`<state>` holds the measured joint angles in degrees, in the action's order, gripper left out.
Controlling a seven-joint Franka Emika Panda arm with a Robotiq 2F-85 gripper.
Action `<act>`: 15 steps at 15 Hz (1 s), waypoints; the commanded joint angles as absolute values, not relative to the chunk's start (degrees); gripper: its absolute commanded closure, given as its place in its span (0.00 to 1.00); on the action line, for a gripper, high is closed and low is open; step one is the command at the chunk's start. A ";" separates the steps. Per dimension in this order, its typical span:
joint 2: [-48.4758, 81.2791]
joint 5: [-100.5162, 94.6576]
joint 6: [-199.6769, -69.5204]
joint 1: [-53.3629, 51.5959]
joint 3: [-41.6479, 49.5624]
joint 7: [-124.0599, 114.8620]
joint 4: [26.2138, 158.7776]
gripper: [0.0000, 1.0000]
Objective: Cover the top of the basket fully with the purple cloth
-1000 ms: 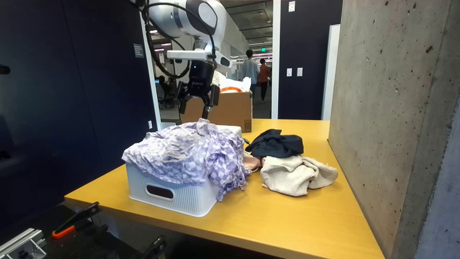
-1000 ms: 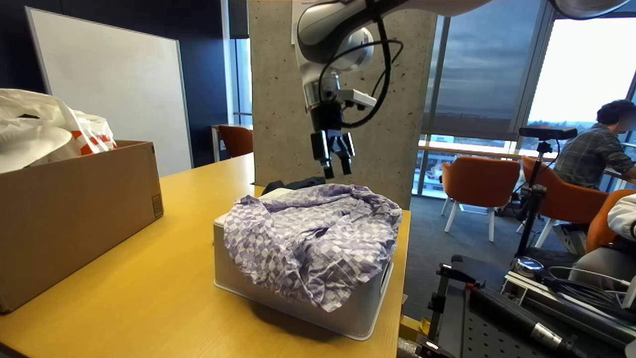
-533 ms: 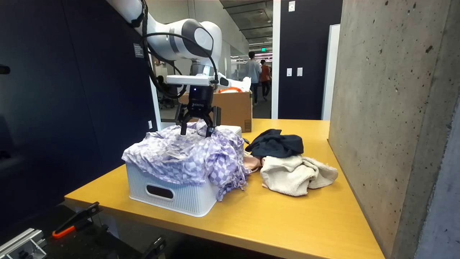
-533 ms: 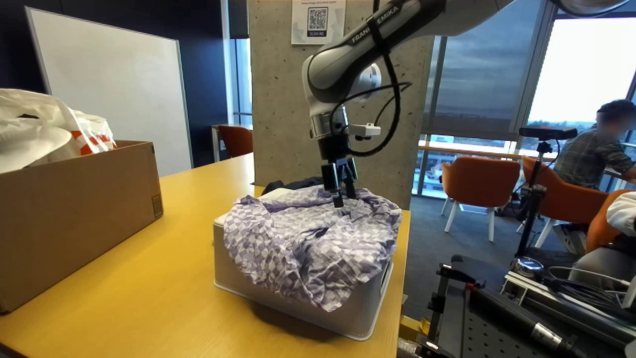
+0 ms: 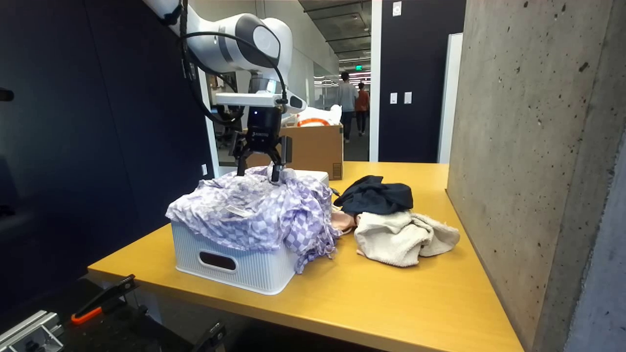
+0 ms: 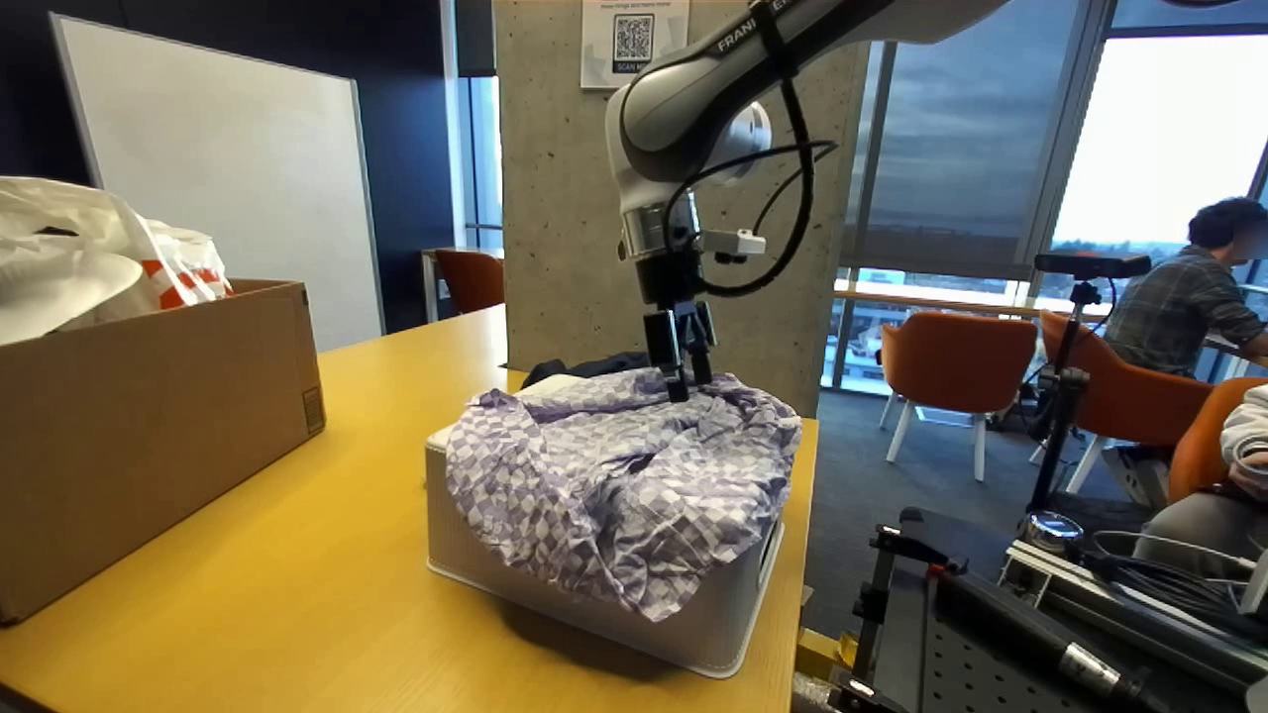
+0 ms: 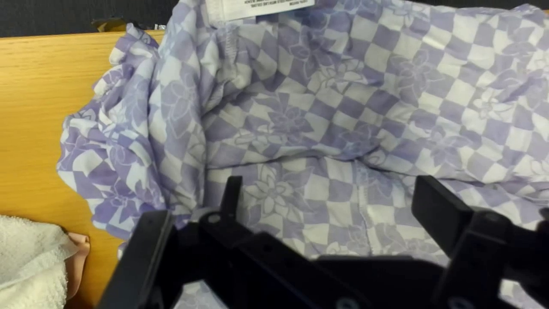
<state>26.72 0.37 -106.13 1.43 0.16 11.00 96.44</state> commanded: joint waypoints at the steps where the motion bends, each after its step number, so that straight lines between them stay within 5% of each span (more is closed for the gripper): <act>1: 23.01 -3.58 -108.19 -0.31 -0.30 10.33 98.27 0.00; 15: 21.42 -17.21 -119.83 -0.16 -1.91 32.41 101.33 0.00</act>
